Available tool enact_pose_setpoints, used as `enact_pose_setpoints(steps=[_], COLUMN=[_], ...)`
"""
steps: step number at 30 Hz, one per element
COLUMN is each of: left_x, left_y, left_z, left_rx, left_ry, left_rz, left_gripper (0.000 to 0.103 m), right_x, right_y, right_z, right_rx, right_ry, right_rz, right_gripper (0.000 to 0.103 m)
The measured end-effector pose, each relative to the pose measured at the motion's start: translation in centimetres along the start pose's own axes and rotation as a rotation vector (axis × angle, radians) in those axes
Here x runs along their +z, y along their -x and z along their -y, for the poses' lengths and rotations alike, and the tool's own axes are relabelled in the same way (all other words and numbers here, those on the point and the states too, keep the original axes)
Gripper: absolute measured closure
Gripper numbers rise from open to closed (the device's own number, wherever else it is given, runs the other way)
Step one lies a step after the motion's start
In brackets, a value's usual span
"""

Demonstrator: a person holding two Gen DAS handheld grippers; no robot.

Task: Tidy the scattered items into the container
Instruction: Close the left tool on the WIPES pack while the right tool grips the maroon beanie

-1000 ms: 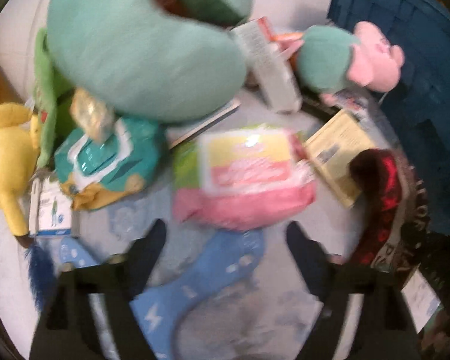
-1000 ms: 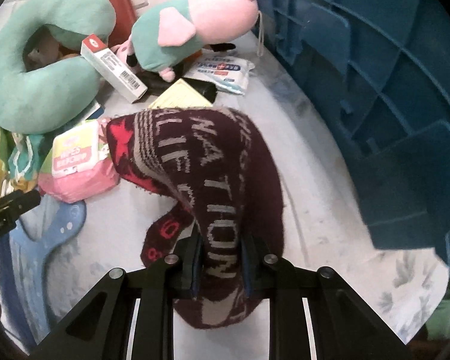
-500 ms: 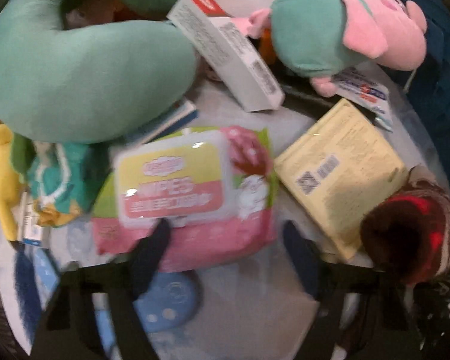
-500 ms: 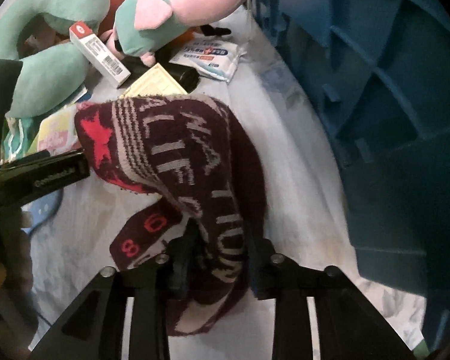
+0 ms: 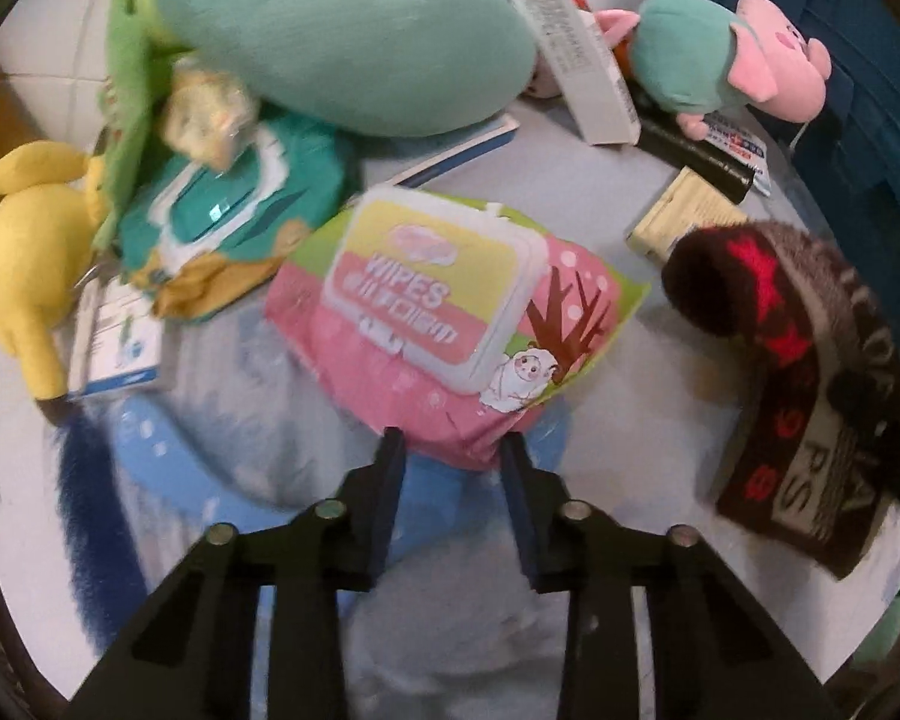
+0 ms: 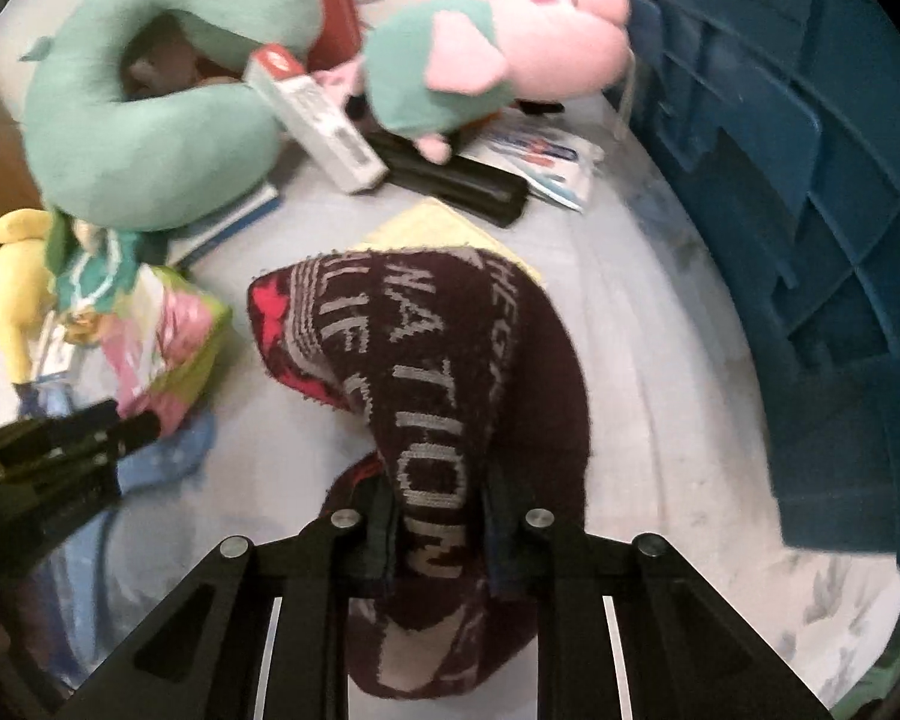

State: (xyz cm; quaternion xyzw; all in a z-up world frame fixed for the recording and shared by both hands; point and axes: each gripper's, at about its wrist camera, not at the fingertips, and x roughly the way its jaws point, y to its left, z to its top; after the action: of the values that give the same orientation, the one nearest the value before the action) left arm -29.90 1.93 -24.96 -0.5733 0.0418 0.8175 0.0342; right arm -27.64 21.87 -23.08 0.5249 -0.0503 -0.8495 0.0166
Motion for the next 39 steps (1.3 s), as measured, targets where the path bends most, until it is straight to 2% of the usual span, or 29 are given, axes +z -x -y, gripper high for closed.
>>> enact_pose_setpoints(steps=[1,2,4,6,9,10,11,12,13,15,17,21,25,30,33,38,39], left_x=[-0.4,-0.8,-1.4,-1.3,-1.1,-0.9,-0.6,-0.3,0.0,1.0,2.1,3.9,4.3,5.0,5.0,3.9,3.8], left_y=[0.3,0.7,1.6,2.0,2.4,2.6,2.7,3.0,2.9,2.7,2.5,-0.2,-2.3,-4.3,-4.6,-4.4,-4.4], left_z=[-0.6,-1.2,-3.1,-4.9,-5.0,-4.9,-4.8,-4.5,-4.2,-3.4,-2.7,-2.0,-1.8,-0.7,0.0,0.0,0.3], left_rx=[0.004,0.010,0.053,0.027,-0.023,-0.041,-0.058,-0.071,-0.072,-0.062,-0.051,0.020,0.017,0.076,0.111,0.073,0.071], left_ry=[0.002,0.003,0.006,0.042,0.060,0.071,0.081,0.095,0.108,0.150,0.193,0.304,0.417,0.460,0.432,0.416,0.406], left_rz=[0.001,0.002,0.012,0.003,0.018,0.022,0.026,0.033,0.039,0.063,0.085,0.032,0.020,0.022,0.030,0.015,0.015], left_gripper=[0.087,0.091,0.092,0.092,0.092,0.088,0.082,0.061,0.033,0.012,0.012,0.012,0.010,0.000,0.000,0.017,0.024], right_x=[-0.1,0.0,0.2,0.3,0.3,0.3,0.3,0.3,0.3,0.5,0.7,1.8,3.5,5.2,5.8,6.2,6.3], right_y=[0.4,0.8,1.5,2.2,2.7,2.7,2.7,2.6,2.6,2.4,2.0,0.6,-1.6,-4.2,-5.7,-7.0,-7.2], right_z=[-0.6,-1.0,-1.8,-2.4,-3.2,-3.4,-3.4,-3.4,-3.4,-3.0,-2.4,-1.1,-0.4,-0.2,-0.2,-1.2,-1.5], right_rx=[0.003,0.004,0.005,0.006,0.005,0.001,-0.001,-0.002,-0.004,-0.011,-0.011,0.012,0.058,0.106,0.129,0.149,0.151], right_ry=[-0.001,-0.002,-0.002,-0.002,-0.006,-0.007,-0.010,-0.013,-0.015,-0.015,-0.005,0.023,0.097,0.181,0.220,0.248,0.252], right_rz=[0.010,0.022,0.046,0.063,0.075,0.073,0.071,0.068,0.067,0.062,0.056,0.038,0.006,-0.030,-0.052,-0.074,-0.076], right_gripper=[0.084,0.084,0.084,0.084,0.084,0.084,0.084,0.084,0.084,0.084,0.084,0.084,0.084,0.084,0.084,0.084,0.083])
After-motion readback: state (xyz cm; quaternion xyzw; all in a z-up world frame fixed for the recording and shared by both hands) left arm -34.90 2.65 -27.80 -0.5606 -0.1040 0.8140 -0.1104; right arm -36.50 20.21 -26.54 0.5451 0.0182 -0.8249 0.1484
